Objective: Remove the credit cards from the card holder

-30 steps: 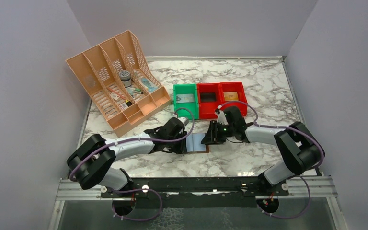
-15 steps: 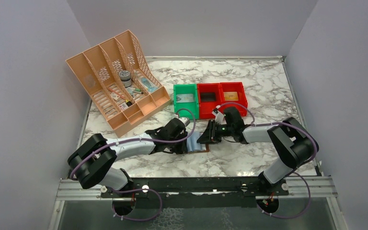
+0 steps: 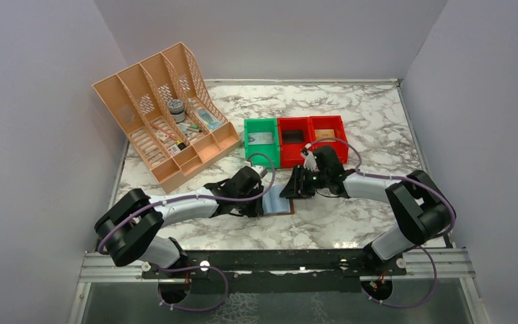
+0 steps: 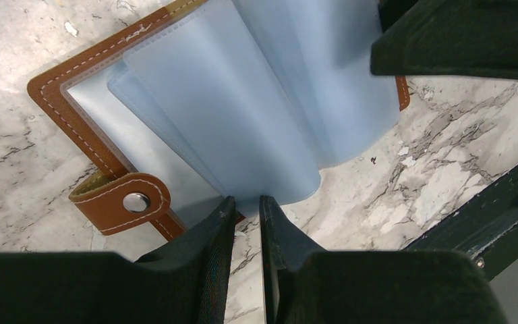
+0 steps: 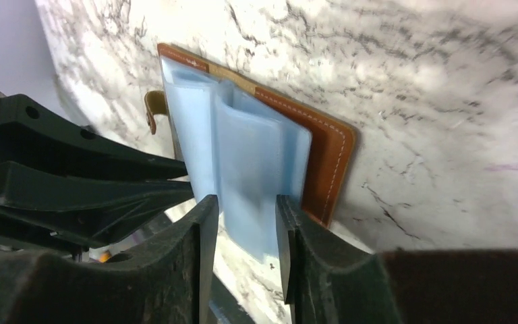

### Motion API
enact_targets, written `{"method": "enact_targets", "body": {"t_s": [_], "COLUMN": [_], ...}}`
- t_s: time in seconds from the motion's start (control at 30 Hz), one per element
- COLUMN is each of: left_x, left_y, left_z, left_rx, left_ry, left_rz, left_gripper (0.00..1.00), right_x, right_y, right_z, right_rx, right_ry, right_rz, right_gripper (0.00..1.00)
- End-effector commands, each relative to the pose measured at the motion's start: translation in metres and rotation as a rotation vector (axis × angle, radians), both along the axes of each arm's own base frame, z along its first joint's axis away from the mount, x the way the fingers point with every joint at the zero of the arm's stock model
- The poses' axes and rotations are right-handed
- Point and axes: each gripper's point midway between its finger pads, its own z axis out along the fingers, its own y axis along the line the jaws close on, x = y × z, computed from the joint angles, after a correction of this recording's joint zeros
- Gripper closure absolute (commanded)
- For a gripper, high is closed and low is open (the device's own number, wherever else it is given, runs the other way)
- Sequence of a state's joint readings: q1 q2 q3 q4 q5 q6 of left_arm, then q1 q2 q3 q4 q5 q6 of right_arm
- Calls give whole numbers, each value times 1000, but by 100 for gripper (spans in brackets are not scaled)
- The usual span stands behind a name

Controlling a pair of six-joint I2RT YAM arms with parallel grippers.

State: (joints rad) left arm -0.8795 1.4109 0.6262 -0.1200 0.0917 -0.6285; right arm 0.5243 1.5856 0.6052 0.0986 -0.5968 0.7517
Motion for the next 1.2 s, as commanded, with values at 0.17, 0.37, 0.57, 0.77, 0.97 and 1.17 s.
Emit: {"method": "enact_targets", "body": {"t_s": [0.17,0.37,0.57,0.77,0.97,1.17], "left_x": [1,1,1,1,2,6], "left_y": [3,3,0,-2,1,15], "left_z": [4,3,1,1,7,18], "left_rx": [20,21,15,9,-1,-21], "left_ry": [-33,-31,-24,-28,-45,-89], "left_rz": [-11,-13,-21,-22,-6,91], "left_gripper": [77,78,77,77,76,53], "right_x": [2,-6,-9,-11,-12,-9], "right_y": [-18,-7,3,15,13,-3], "right_z": [-3,-13,-13,4,-2,-9], "right_rx": [-130,-59,14,116,104,2], "right_ry": [-61,-9,27,19,34,-3], "right_rz": [-3,25,40,71,54,-3], "right_gripper": [56,58,69,79,98,99]}}
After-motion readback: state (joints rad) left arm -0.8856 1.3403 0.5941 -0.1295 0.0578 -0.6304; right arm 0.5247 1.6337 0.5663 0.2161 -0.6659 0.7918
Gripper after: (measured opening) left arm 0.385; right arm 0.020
